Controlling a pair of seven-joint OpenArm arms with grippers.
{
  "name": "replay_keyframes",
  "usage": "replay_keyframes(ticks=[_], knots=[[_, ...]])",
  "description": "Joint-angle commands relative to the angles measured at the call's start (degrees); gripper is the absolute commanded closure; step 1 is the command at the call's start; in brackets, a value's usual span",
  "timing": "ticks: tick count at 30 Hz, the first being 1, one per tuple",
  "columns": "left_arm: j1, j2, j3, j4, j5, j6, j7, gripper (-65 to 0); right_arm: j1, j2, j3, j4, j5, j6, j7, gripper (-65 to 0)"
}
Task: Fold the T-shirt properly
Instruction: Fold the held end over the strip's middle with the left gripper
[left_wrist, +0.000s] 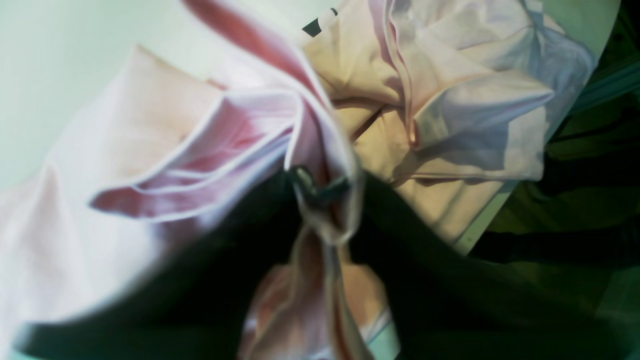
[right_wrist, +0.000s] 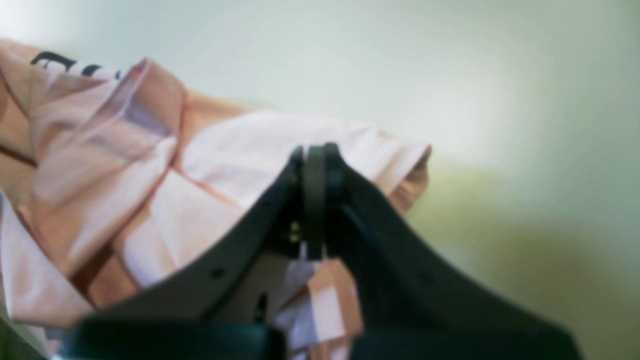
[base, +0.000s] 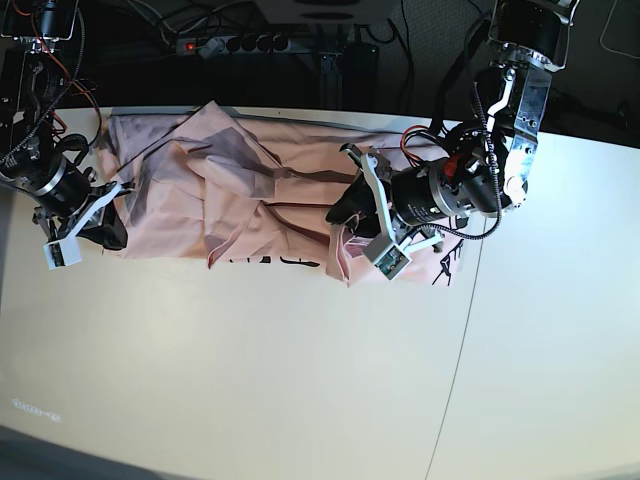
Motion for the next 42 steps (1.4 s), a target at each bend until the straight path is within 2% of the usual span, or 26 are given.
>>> replay_keyframes(ticks=[1, 10, 13, 18, 20, 24, 26, 32, 39, 42], knots=[[-0.8, 0.0, 0.1, 1.0, -0.9, 0.3, -1.3, -26.9, 0.6, 1.1, 0.6, 0.9, 0.8, 2.6, 1.3, 0.0], [-0.8, 0.0, 5.8, 1.0, -0.8, 0.3, -2.6, -27.8, 0.6, 1.1, 0.6, 0.9, 0.9, 2.6, 1.3, 0.0], [-1.3, 0.0, 5.3, 1.0, -0.8, 0.3, -2.9, -27.7, 0.6, 1.1, 0.6, 0.9, 0.9, 2.6, 1.3, 0.0], [-3.5, 0.0, 0.6, 1.0, -1.4, 0.3, -3.7, -27.0, 0.6, 1.1, 0.6, 0.9, 0.9, 2.6, 1.3, 0.0], [-4.0, 0.0, -1.4, 1.0, -1.2, 0.3, -6.2, -22.0, 0.6, 1.1, 0.6, 0.9, 0.9, 2.6, 1.3, 0.0], [-4.1, 0.0, -2.2, 0.5, -1.3, 0.3, -9.5, -2.5, 0.6, 1.0, 0.6, 0.9, 0.9, 2.6, 1.3, 0.0], [-4.1, 0.4, -1.6, -1.4, -1.3, 0.3, -10.3, 0.0, 0.6, 1.0, 0.6, 0.9, 0.9, 2.6, 1.4, 0.0], [-4.7, 4.3, -0.2, -11.3, 2.1, 0.3, -17.1, 0.0, 0.6, 1.0, 0.6, 0.9, 0.9, 2.6, 1.4, 0.0], [-6.4, 10.6, 0.0, -17.6, 2.8, 0.3, -17.0, 0.0, 0.6, 1.0, 0.6, 0.9, 0.9, 2.6, 1.3, 0.0], [-6.3, 12.0, 1.5, -18.9, 3.3, 0.3, -16.9, 0.0, 0.6, 1.0, 0.6, 0.9, 0.9, 2.6, 1.3, 0.0]])
